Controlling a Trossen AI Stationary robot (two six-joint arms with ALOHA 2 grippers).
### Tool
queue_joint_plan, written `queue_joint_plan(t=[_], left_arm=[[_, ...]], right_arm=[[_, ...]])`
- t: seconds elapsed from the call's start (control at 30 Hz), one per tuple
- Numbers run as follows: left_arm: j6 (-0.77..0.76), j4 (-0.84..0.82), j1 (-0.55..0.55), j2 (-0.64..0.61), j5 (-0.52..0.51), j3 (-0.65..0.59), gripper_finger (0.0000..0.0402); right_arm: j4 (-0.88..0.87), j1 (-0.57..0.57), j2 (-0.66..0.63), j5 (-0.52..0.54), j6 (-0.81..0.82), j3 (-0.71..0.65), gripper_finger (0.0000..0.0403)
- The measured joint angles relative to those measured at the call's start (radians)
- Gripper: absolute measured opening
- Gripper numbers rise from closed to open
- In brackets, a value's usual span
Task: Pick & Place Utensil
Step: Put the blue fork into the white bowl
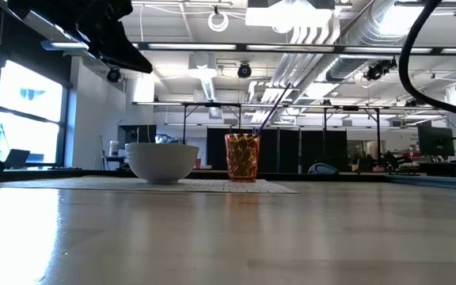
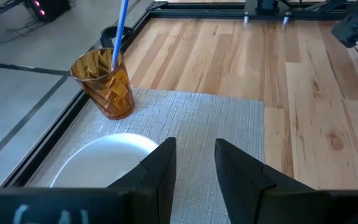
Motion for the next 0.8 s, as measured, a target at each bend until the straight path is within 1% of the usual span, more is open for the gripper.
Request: queue_joint_plan(t=[0.27, 0.47, 0.63, 0.8], left_arm=[[0.0, -0.003, 0.0, 0.0, 0.0, 0.0, 0.0108], [0.0, -0.003, 0.0, 0.0, 0.0, 0.0, 0.0108], [0.0, -0.003, 0.0, 0.0, 0.0, 0.0, 0.0108], [0.0, -0.003, 0.0, 0.0, 0.0, 0.0, 0.0108]], right_arm=[[0.018, -0.015, 0.005, 0.006, -0.006, 0.0, 0.0086], [-0.005, -0.018, 0.005, 0.024, -0.011, 0.0, 0.0047], [-0.057, -0.035, 0.004, 0.068, -0.083, 0.001, 0.0015], [-0.069, -0.074, 0.001, 0.097, -0.173, 0.003, 0.0007]])
